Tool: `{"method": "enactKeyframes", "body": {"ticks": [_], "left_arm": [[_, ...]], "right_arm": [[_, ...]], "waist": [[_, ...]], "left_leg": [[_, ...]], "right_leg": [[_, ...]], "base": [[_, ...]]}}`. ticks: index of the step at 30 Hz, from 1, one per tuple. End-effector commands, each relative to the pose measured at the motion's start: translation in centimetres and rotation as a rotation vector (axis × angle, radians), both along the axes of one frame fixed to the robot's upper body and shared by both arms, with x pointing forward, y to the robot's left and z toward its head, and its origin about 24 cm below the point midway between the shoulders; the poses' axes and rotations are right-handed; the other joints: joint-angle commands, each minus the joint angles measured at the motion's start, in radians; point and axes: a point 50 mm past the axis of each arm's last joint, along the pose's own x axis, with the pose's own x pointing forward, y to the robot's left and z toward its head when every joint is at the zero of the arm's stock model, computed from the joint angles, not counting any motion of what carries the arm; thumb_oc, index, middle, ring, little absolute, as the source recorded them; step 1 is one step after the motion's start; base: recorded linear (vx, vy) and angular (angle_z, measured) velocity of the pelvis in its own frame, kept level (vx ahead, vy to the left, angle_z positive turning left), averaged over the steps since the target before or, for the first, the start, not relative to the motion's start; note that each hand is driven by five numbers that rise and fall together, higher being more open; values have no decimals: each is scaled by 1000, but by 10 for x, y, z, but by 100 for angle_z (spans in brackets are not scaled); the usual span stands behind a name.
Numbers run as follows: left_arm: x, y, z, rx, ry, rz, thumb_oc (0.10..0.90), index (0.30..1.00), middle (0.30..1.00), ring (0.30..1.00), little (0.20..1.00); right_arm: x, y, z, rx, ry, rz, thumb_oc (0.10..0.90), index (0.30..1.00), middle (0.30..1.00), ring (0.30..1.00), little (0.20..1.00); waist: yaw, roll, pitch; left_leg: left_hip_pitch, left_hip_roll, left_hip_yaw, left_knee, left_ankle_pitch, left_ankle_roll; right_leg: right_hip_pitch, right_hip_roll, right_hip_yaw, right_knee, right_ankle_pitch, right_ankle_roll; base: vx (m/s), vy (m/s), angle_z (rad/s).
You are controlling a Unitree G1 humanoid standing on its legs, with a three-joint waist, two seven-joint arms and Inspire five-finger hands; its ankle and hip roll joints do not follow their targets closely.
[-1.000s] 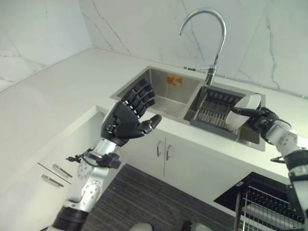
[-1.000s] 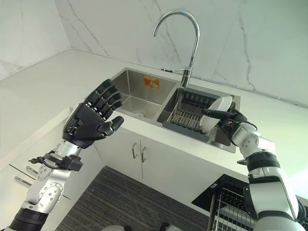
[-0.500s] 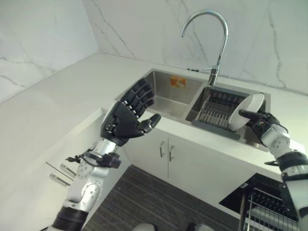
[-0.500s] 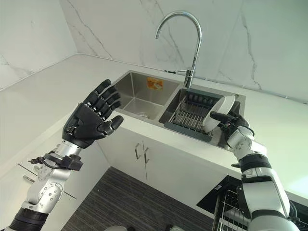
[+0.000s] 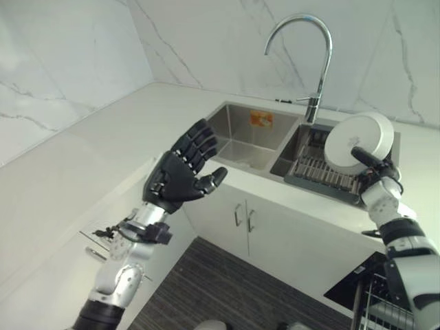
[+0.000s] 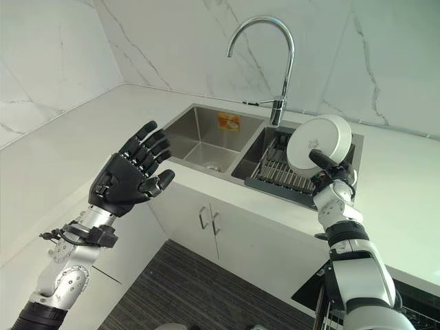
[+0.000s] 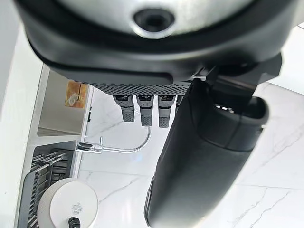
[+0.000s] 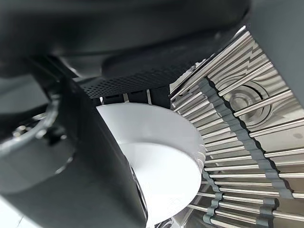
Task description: Place the dishes in the dishwasher.
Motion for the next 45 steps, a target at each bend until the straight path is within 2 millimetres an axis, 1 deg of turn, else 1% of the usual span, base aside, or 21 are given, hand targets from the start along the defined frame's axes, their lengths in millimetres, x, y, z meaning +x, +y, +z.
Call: {"method": "enactKeyframes", "body": {"ticks": [1, 4, 11, 13, 14, 16, 18, 19, 20, 23, 25, 26, 27, 30, 32, 34, 35, 39, 41, 43, 45], "left_arm": [[-7, 7, 37, -32, -206, -24, 800, 900, 900, 900, 900], [-9, 5, 36, -36, -214, -38, 800, 900, 900, 900, 900], [-15, 6, 33, 22, -243, -39, 800, 900, 900, 900, 900], [-16, 5, 32, 19, -238, -57, 800, 900, 900, 900, 900], [-18, 3, 31, 19, -233, -79, 800, 900, 900, 900, 900], [-19, -2, 27, 11, -216, -128, 800, 900, 900, 900, 900], [-23, -24, 10, 46, -113, -394, 800, 900, 900, 900, 900], [-37, -47, -3, 126, -36, -687, 800, 900, 900, 900, 900], [-44, -56, -11, 136, 8, -817, 800, 900, 900, 900, 900], [-60, -72, -26, 128, 115, -1064, 800, 900, 900, 900, 900], [-66, -78, -35, 125, 167, -1138, 800, 900, 900, 900, 900], [-76, -81, -49, 145, 238, -1211, 800, 900, 900, 900, 900], [-79, -82, -53, 152, 263, -1224, 800, 900, 900, 900, 900], [-87, -82, -72, 137, 374, -1201, 800, 900, 900, 900, 900], [-89, -81, -84, 103, 439, -1187, 800, 900, 900, 900, 900], [-92, -77, -109, 115, 527, -1147, 800, 900, 900, 900, 900], [-98, -73, -132, 97, 600, -1111, 800, 900, 900, 900, 900], [-111, -63, -164, 127, 719, -1022, 800, 900, 900, 900, 900], [-114, -54, -181, 148, 782, -917, 800, 900, 900, 900, 900], [-108, -27, -206, 243, 896, -553, 800, 900, 900, 900, 900], [-102, -11, -215, 299, 951, -360, 800, 900, 900, 900, 900]], "right_arm": [[13, 14, 114, -249, -509, 31, 400, 300, 300, 300, 300], [5, 24, 133, -324, -631, 44, 400, 300, 300, 300, 300], [-35, 56, 166, -454, -939, 82, 400, 300, 300, 300, 300], [-51, 65, 165, -446, -1009, 87, 400, 300, 300, 300, 300], [-66, 74, 156, -406, -1055, 76, 400, 300, 300, 300, 300], [-78, 77, 143, -375, -1063, 52, 400, 300, 300, 300, 300], [-90, 79, 124, -257, -1085, 101, 400, 300, 300, 300, 300], [-100, 82, 117, -213, -1119, 178, 400, 300, 300, 300, 300], [-104, 84, 115, -214, -1134, 211, 400, 300, 300, 300, 300], [-108, 90, 116, -252, -1164, 300, 400, 300, 300, 300, 300], [-111, 91, 117, -251, -1175, 344, 400, 300, 300, 300, 300], [-112, 93, 118, -211, -1175, 414, 400, 300, 300, 300, 300], [-113, 93, 117, -203, -1175, 429, 400, 300, 300, 300, 300], [-110, 97, 114, -179, -1138, 494, 400, 300, 300, 300, 300], [-111, 97, 112, -208, -1139, 503, 400, 300, 300, 300, 300], [-113, 98, 114, -217, -1154, 536, 400, 300, 300, 300, 300], [-113, 102, 117, -254, -1148, 543, 400, 300, 300, 300, 300], [-110, 111, 113, -207, -1118, 537, 400, 300, 300, 300, 300], [-110, 116, 109, -171, -1107, 550, 400, 300, 300, 300, 300], [-115, 114, 102, -149, -1068, 529, 400, 300, 300, 300, 300], [-120, 107, 96, -122, -1036, 495, 400, 300, 300, 300, 300]], "waist": [[4, -45, -51], [-5, -46, -50], [-44, -55, -41], [-57, -59, -36], [-77, -61, -25], [-95, -59, -18], [-128, -54, -6], [-158, -46, 4], [-176, -40, 10], [-225, -32, 24], [-245, -31, 25], [-276, -26, 26], [-280, -26, 25], [-288, -27, 34], [-284, -18, 36], [-277, -9, 35], [-260, -11, 30], [-229, -23, 17], [-222, -29, 12], [-227, -46, 17], [-232, -54, 23]], "left_leg": [[-33, 29, 76, 98, -139, -5], [-30, 22, 74, 98, -144, 2], [-25, -9, 75, 98, -167, 31], [-23, -17, 83, 98, -174, 42], [-20, -24, 97, 98, -184, 52], [-16, -29, 109, 98, -191, 62], [-10, -33, 130, 98, -199, 74], [-8, -38, 148, 98, -206, 82], [-8, -43, 151, 98, -211, 84], [-5, -56, 177, 98, -228, 95], [-9, -65, 184, 98, -238, 101], [-8, -63, 217, 98, -242, 100], [-6, -61, 230, 98, -244, 99], [8, -39, 283, 98, -246, 103], [7, -24, 288, 98, -248, 110], [-18, -2, 289, 98, -230, 114], [-39, 11, 297, 98, -215, 113], [-55, 34, 317, 98, -202, 97], [-58, 51, 321, 98, -201, 84], [-63, 82, 317, 98, -195, 61], [-74, 101, 303, 98, -178, 51]], "right_leg": [[127, 14, 23, -135, -50, 80], [122, 17, 37, -135, -45, 84], [95, 19, 88, -135, -21, 106], [81, 14, 101, -135, -6, 118], [61, 4, 109, -135, 15, 133], [45, -3, 118, -135, 33, 144], [20, -14, 135, -135, 61, 161], [-6, -25, 152, -135, 95, 173], [-20, -31, 163, -135, 113, 178], [-53, -42, 194, -135, 150, 188], [-70, -39, 210, -135, 164, 193], [-89, -35, 202, -135, 168, 199], [-94, -40, 191, -135, 179, 203], [-84, -62, 125, -135, 221, 208], [-47, -50, 131, -135, 195, 196], [5, -50, 142, -135, 168, 176], [50, -73, 141, -135, 141, 174], [73, -131, 123, -135, 122, 192], [57, -150, 124, -135, 106, 203], [28, -152, 145, -135, 99, 216], [27, -135, 150, -135, 79, 216]], "base": [[-61, 68, -3], [-47, 81, -5], [-54, 102, -13], [-108, 164, -32], [-141, 199, -41], [-120, 185, -48], [-117, 218, -44], [-119, 250, -45], [-101, 246, -49], [-44, 178, -61], [-15, 189, -73], [25, 191, -74], [28, 182, -80], [-25, 39, -82], [-79, -20, -78], [-138, -87, -36], [-113, -113, -17], [-87, -202, -50], [-53, -379, -46], [-55, -569, -35], [-42, -433, 11]]}}
